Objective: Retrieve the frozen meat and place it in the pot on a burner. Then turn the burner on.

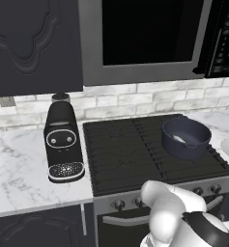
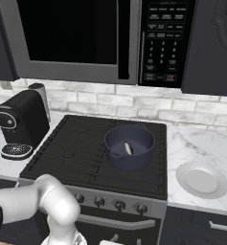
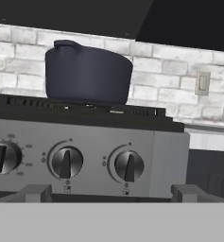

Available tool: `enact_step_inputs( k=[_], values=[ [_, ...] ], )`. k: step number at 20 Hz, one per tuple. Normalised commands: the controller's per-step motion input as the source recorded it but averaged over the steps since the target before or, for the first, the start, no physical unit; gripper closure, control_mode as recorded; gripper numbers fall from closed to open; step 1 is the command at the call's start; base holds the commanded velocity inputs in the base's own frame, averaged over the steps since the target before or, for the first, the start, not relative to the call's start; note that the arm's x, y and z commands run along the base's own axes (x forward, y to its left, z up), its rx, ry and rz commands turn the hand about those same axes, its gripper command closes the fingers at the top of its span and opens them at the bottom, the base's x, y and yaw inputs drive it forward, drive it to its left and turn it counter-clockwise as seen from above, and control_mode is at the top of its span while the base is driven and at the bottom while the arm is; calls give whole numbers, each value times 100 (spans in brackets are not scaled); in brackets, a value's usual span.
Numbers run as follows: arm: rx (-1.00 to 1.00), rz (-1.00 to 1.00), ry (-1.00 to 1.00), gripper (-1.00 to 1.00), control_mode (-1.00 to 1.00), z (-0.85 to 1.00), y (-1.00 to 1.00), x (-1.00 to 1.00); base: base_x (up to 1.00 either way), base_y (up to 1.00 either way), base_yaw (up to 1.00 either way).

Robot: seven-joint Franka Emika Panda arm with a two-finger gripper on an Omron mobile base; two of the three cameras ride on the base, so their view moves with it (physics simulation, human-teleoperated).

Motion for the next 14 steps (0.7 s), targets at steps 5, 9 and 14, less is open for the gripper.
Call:
enact_step_inputs(
  k=[5,9,14],
  values=[
    [0,0,0,-100,-100,-1,-15,7,0,0,0],
    [0,0,0,-100,-100,-9,-11,13,0,0,0],
    [0,0,0,-100,-100,-13,-3,16,0,0,0]
  ],
)
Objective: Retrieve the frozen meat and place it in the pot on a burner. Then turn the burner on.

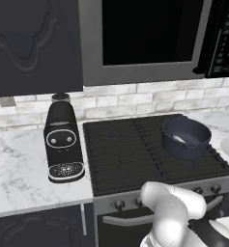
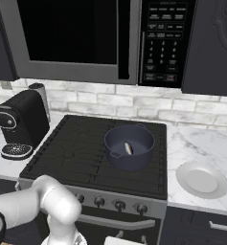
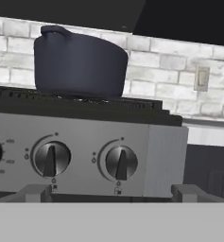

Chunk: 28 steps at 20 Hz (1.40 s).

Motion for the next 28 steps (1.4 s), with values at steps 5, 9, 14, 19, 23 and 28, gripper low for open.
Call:
enact_step_inputs(
  k=[5,9,14,19,23,28],
  values=[
    [0,0,0,-100,-100,-10,-7,20,0,0,0],
    [0,0,0,-100,-100,-5,-8,22,0,0,0],
    [0,0,0,-100,-100,-5,-8,26,0,0,0],
    [0,0,0,-100,-100,-6,-3,27,0,0,0],
    [0,0,0,-100,-100,-8,0,26,0,0,0],
    [0,0,1,-100,-100,0,0,20,0,0,0]
  ],
)
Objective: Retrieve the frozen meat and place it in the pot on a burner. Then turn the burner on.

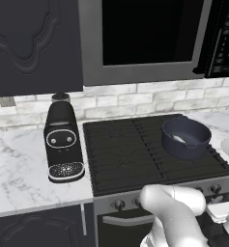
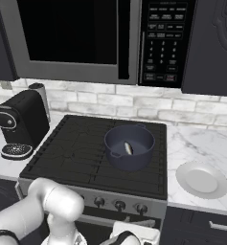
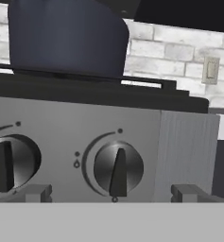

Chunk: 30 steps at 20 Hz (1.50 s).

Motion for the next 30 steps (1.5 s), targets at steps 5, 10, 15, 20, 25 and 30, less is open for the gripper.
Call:
enact_step_inputs(
  k=[5,10,15,20,25,30],
  values=[
    [0,-2,4,-100,-100,0,0,31,0,0,0],
    [0,-1,2,-100,-100,0,0,30,0,0,0],
    [0,0,0,-100,-100,0,-1,23,0,0,0],
    [0,0,-1,-100,-100,0,-1,20,0,0,0],
    [0,0,0,-100,-100,0,0,4,0,0,0],
    [0,0,0,100,-100,0,0,0,0,0,0]
  ],
)
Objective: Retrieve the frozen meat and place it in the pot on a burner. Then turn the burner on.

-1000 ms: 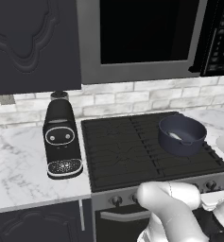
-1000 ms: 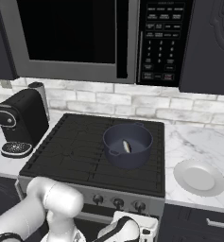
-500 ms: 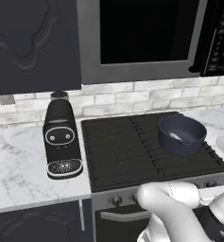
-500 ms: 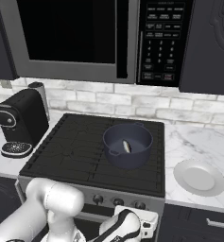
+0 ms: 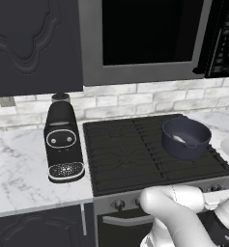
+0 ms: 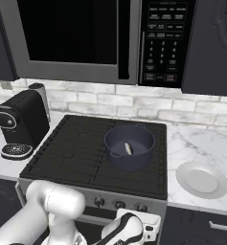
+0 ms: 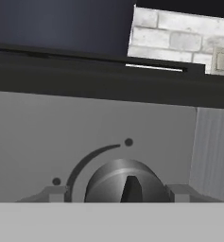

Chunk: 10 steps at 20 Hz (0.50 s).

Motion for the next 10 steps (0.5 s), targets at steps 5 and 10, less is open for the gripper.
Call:
enact_step_inputs(
  k=[5,10],
  values=[
    [0,0,0,100,-100,0,3,0,0,0,0],
    [-14,0,0,100,-100,0,13,0,0,0,0]
  ],
)
